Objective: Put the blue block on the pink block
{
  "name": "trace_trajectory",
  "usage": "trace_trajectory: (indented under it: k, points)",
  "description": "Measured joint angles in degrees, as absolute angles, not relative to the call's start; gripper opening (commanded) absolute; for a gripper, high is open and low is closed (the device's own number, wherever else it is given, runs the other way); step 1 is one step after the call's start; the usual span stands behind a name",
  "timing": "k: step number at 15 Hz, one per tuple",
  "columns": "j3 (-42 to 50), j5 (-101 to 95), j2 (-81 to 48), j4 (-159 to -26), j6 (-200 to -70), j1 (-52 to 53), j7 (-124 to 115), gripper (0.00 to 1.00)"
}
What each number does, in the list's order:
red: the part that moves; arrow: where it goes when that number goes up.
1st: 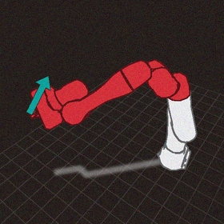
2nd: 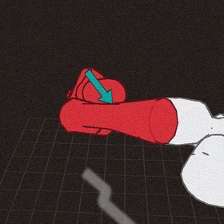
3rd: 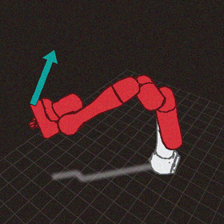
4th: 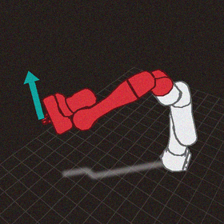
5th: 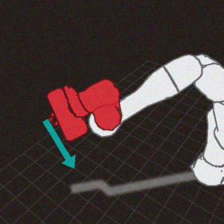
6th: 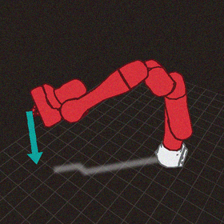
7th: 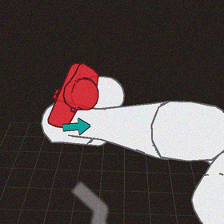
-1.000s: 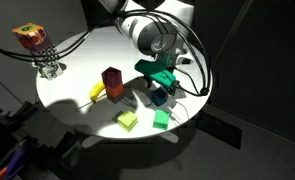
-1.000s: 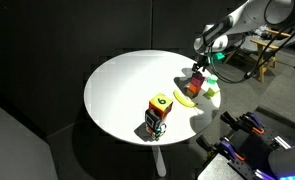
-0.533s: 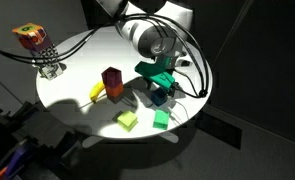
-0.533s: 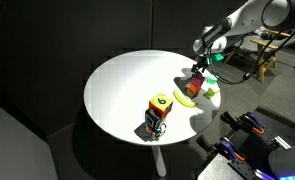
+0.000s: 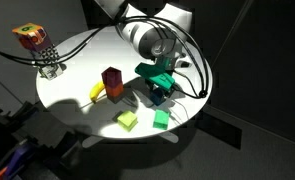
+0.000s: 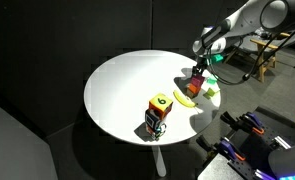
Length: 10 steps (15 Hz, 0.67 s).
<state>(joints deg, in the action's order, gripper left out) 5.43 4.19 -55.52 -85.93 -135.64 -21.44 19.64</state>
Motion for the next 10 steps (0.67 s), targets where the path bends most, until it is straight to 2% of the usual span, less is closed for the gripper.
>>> trace_trajectory:
  k: [2,10]
  points:
    - [5.44,3.62,-55.50,-85.60,-134.72,-21.31,19.59,0.34]
    - [6.17,-0.48,-54.59,-85.84,-133.14,-20.52,19.56,0.34]
